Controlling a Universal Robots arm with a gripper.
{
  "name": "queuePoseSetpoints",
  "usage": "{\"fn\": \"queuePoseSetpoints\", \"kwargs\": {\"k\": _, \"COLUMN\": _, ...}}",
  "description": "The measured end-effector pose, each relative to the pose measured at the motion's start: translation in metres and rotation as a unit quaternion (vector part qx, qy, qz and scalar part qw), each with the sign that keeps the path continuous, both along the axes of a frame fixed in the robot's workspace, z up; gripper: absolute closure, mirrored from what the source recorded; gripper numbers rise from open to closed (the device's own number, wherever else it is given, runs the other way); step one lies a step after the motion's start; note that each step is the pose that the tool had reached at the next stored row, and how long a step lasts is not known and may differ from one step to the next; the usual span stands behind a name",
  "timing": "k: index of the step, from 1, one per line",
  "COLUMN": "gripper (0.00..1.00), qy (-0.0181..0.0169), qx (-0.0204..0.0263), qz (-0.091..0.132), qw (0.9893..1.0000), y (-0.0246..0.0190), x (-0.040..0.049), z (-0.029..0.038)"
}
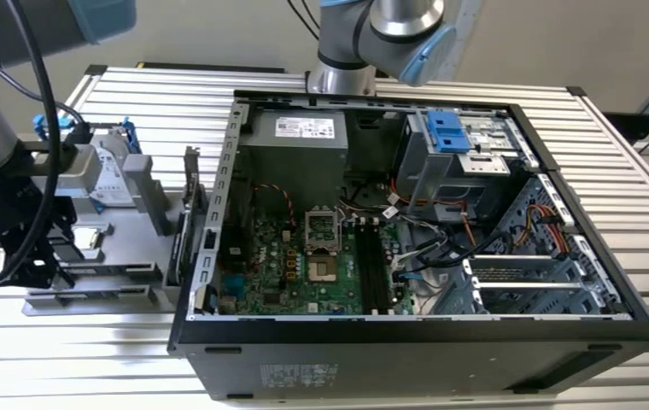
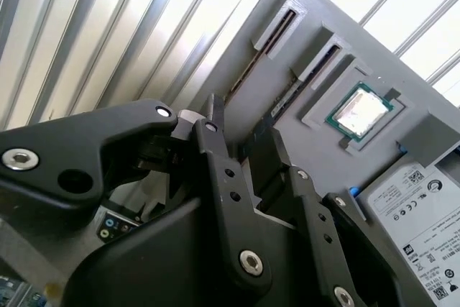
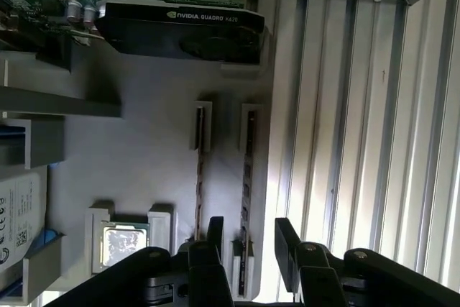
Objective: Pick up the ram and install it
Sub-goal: 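Pick up the ram and move it above insertion slot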
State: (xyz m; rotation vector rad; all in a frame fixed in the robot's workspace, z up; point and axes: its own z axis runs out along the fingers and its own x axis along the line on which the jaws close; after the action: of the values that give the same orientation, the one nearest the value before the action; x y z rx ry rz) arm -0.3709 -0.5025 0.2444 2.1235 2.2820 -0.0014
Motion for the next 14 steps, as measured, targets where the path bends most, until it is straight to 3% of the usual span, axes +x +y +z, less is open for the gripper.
{"fn": "queuePoseSetpoints", "kwargs": {"k": 14, "gripper": 0.0, "qy": 0.0, "qx": 0.0, "qz": 0.001, "qw": 1.0, "y": 0.0002, "x": 0.0, "z": -0.0102}}
